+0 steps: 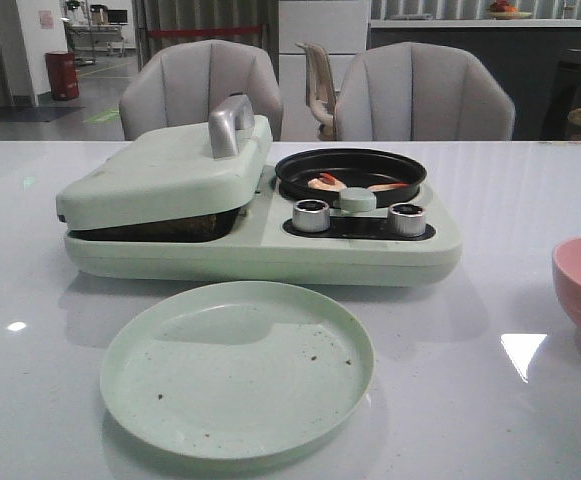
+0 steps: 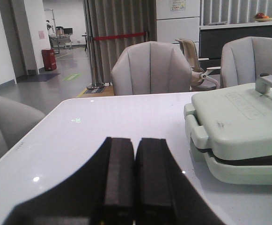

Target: Make breakfast with bread and shrimp

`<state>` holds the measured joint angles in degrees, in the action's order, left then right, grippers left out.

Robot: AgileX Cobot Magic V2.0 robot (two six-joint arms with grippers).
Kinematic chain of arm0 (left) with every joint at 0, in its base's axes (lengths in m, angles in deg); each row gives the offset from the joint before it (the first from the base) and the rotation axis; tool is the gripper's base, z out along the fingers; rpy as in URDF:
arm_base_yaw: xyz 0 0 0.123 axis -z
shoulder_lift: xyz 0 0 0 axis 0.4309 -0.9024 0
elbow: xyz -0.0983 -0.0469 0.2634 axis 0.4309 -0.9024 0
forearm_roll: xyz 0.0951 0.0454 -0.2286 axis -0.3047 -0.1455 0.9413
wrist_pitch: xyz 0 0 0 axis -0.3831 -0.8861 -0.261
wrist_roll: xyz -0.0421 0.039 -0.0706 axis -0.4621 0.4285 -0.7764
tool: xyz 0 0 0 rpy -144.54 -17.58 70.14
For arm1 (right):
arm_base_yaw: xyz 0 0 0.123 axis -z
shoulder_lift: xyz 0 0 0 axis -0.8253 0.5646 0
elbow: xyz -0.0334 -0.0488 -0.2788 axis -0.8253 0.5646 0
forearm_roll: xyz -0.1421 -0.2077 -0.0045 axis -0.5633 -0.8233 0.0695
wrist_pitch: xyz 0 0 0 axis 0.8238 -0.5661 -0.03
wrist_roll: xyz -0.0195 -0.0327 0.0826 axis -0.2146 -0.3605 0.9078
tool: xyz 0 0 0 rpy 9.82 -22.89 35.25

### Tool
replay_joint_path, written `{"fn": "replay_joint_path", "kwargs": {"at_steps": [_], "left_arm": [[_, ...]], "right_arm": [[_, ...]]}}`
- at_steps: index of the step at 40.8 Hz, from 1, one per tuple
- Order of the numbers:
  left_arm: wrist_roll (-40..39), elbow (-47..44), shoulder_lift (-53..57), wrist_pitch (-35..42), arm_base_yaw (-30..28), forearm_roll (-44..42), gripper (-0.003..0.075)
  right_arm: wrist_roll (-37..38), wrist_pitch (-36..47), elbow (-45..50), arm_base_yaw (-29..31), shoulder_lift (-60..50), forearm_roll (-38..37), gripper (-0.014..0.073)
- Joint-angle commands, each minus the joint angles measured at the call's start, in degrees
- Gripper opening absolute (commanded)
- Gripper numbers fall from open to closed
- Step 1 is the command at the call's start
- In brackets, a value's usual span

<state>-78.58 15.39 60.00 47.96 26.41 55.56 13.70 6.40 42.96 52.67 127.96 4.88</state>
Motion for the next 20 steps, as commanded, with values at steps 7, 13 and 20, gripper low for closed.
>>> {"fn": "replay_joint_path", "kwargs": {"at_steps": [7,13,20], "left_arm": [[0.07,-0.39,1.16,5.59,-0.22,0.57,0.0101],[-0.53,-0.39,1.28,5.59,-0.22,-0.02,0.0101],[-1.58,-0.39,1.28,5.59,-0.22,-0.92,0.0102]], "right_arm": [[-0.25,2.80,-1.53,-0.08,-0.26,-0.22,0.0043],[-0.25,2.80,-1.53,-0.08,-0.26,-0.22,0.0043],[-0.25,2.80,-1.53,-0.08,-0.26,-0.22,0.0043]]}}
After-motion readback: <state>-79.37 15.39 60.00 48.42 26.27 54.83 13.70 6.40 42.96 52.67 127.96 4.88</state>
